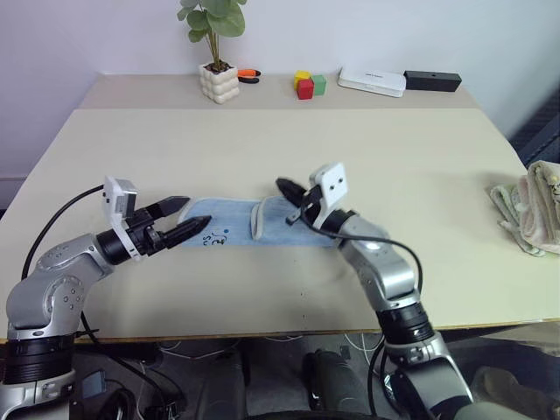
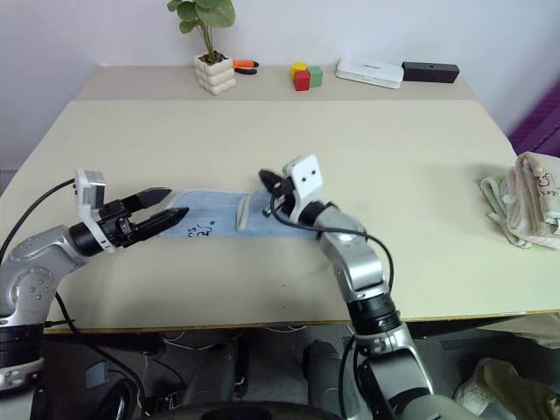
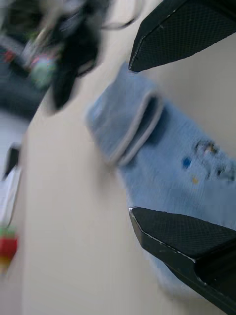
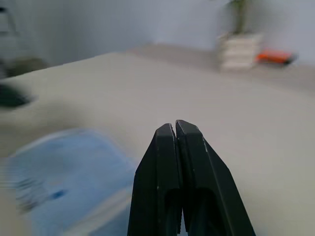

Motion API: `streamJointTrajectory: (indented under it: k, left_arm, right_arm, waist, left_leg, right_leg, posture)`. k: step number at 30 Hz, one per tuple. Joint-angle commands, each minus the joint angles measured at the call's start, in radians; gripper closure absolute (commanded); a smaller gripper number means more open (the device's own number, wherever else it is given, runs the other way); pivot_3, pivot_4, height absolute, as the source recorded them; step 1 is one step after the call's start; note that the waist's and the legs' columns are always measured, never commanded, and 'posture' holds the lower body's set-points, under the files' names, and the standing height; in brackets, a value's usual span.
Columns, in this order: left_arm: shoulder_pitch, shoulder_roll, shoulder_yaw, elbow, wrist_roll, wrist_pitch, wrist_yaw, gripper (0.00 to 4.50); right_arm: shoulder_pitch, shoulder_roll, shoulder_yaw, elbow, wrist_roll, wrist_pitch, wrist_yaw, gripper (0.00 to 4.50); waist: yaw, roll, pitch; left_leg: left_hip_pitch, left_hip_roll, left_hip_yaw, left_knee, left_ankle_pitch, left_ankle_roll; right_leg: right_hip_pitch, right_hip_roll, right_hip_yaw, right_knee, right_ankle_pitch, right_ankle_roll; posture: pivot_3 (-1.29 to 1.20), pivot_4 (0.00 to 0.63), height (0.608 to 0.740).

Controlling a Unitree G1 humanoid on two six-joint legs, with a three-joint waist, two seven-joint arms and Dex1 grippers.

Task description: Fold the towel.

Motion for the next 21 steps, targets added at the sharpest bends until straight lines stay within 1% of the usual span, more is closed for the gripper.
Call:
streamJointTrajectory:
  k: [1, 3, 5, 8, 9, 11, 13, 14, 15, 17, 18, 20, 21]
  left_arm:
    - [0.014, -0.025, 0.081, -0.070, -0.079, 0.068, 0.116, 0.00]
    - [0.032, -0.043, 0.100, -0.107, -0.110, 0.102, 0.170, 0.00]
    - [0.050, -0.073, 0.135, -0.139, -0.184, 0.163, 0.247, 0.00]
    - [0.097, -0.154, 0.206, -0.198, -0.332, 0.231, 0.398, 0.00]
    - [0.115, -0.188, 0.236, -0.204, -0.414, 0.251, 0.472, 0.00]
    - [0.163, -0.235, 0.272, -0.232, -0.531, 0.268, 0.561, 0.00]
    - [0.238, -0.281, 0.277, -0.260, -0.680, 0.284, 0.663, 0.00]
    - [0.261, -0.291, 0.274, -0.271, -0.729, 0.282, 0.700, 0.00]
    - [0.290, -0.307, 0.261, -0.284, -0.815, 0.274, 0.765, 0.00]
    - [0.353, -0.333, 0.230, -0.335, -0.945, 0.247, 0.843, 0.00]
    - [0.374, -0.336, 0.218, -0.356, -0.982, 0.235, 0.867, 0.00]
    - [0.414, -0.338, 0.192, -0.381, -1.024, 0.211, 0.923, 0.00]
    - [0.431, -0.348, 0.181, -0.384, -1.061, 0.185, 0.960, 0.00]
  right_arm:
    - [0.030, 0.007, -0.010, 0.101, -0.002, -0.040, 0.012, 4.43]
    - [0.037, -0.002, 0.007, 0.149, -0.031, -0.086, 0.023, 4.43]
    - [0.036, -0.003, 0.024, 0.182, -0.053, -0.116, 0.032, 4.43]
    - [0.029, -0.009, 0.048, 0.219, -0.097, -0.170, 0.036, 4.43]
    - [0.020, -0.005, 0.040, 0.234, -0.100, -0.168, 0.025, 4.43]
    - [-0.003, 0.015, -0.007, 0.232, -0.051, -0.132, 0.017, 4.43]
    - [-0.026, 0.010, -0.033, 0.169, -0.001, -0.082, 0.046, 3.92]
    - [-0.032, 0.005, -0.036, 0.147, 0.010, -0.067, 0.057, 3.59]
    - [-0.045, -0.006, -0.045, 0.108, 0.030, -0.041, 0.071, 3.20]
    - [-0.074, -0.036, -0.074, 0.029, 0.086, 0.020, 0.105, 2.16]
    - [-0.082, -0.047, -0.084, 0.004, 0.103, 0.041, 0.115, 1.75]
    - [-0.103, -0.085, -0.098, -0.029, 0.116, 0.071, 0.135, 0.54]
    - [-0.119, -0.126, -0.112, -0.057, 0.129, 0.089, 0.163, 0.09]
  waist:
    - [0.001, 0.000, 0.000]
    - [-0.001, 0.000, 0.000]
    - [-0.003, 0.000, 0.000]
    - [-0.005, 0.000, 0.000]
    - [-0.006, -0.001, -0.001]
    - [-0.007, -0.001, -0.001]
    - [-0.006, -0.001, -0.001]
    - [-0.005, -0.001, -0.001]
    - [-0.002, -0.001, -0.001]
    - [0.002, -0.002, -0.001]
    - [0.004, -0.002, -0.001]
    - [0.005, -0.002, -0.001]
    - [0.004, -0.002, -0.001]
  left_leg:
    - [0.000, 0.000, 0.000, 0.000, 0.000, 0.000]
    - [0.000, 0.000, 0.000, 0.000, 0.000, 0.000]
    - [0.000, 0.000, 0.000, 0.000, 0.000, 0.000]
    - [0.000, 0.000, 0.000, 0.000, 0.000, 0.000]
    - [0.000, 0.000, 0.000, 0.000, 0.000, 0.000]
    - [0.001, 0.000, -0.001, 0.000, 0.000, 0.000]
    - [0.001, 0.001, -0.002, 0.000, 0.000, 0.000]
    - [0.001, 0.001, -0.002, 0.000, 0.000, 0.000]
    - [0.001, 0.000, -0.002, 0.000, 0.000, 0.000]
    - [0.000, 0.000, -0.002, 0.001, 0.000, 0.000]
    - [0.000, 0.000, -0.002, 0.001, 0.000, 0.000]
    - [0.000, 0.000, -0.002, 0.001, 0.000, 0.000]
    - [0.001, -0.001, -0.002, 0.001, 0.000, 0.000]
  right_leg:
    - [0.000, 0.000, 0.000, 0.000, 0.000, 0.000]
    - [0.000, 0.000, 0.000, 0.000, 0.000, 0.000]
    - [0.000, 0.000, 0.000, 0.000, 0.000, 0.000]
    - [0.000, 0.000, 0.000, 0.000, 0.000, 0.000]
    - [0.000, 0.000, 0.000, 0.000, 0.000, 0.000]
    - [0.001, 0.000, 0.000, 0.000, 0.000, 0.001]
    - [0.001, 0.000, 0.000, 0.001, 0.000, 0.000]
    - [0.001, 0.000, 0.000, 0.001, 0.000, 0.000]
    - [0.001, -0.001, 0.000, 0.000, 0.000, 0.000]
    - [0.001, -0.002, -0.001, 0.000, 0.000, 0.000]
    - [0.001, -0.002, -0.001, 0.000, 0.000, -0.001]
    - [0.002, -0.002, -0.001, 0.000, -0.001, -0.003]
    - [0.002, -0.002, -0.001, 0.000, -0.002, -0.004]
  posture:
    - [0.00, 0.150, 0.740]
    - [0.00, 0.150, 0.740]
    - [0.00, 0.150, 0.740]
    - [0.00, 0.150, 0.740]
    - [0.00, 0.150, 0.740]
    - [0.00, 0.150, 0.740]
    - [0.00, 0.150, 0.740]
    - [0.00, 0.150, 0.740]
    - [0.00, 0.150, 0.740]
    - [0.00, 0.150, 0.740]
    - [0.00, 0.150, 0.740]
    - [0.00, 0.150, 0.740]
    - [0.00, 0.150, 0.740]
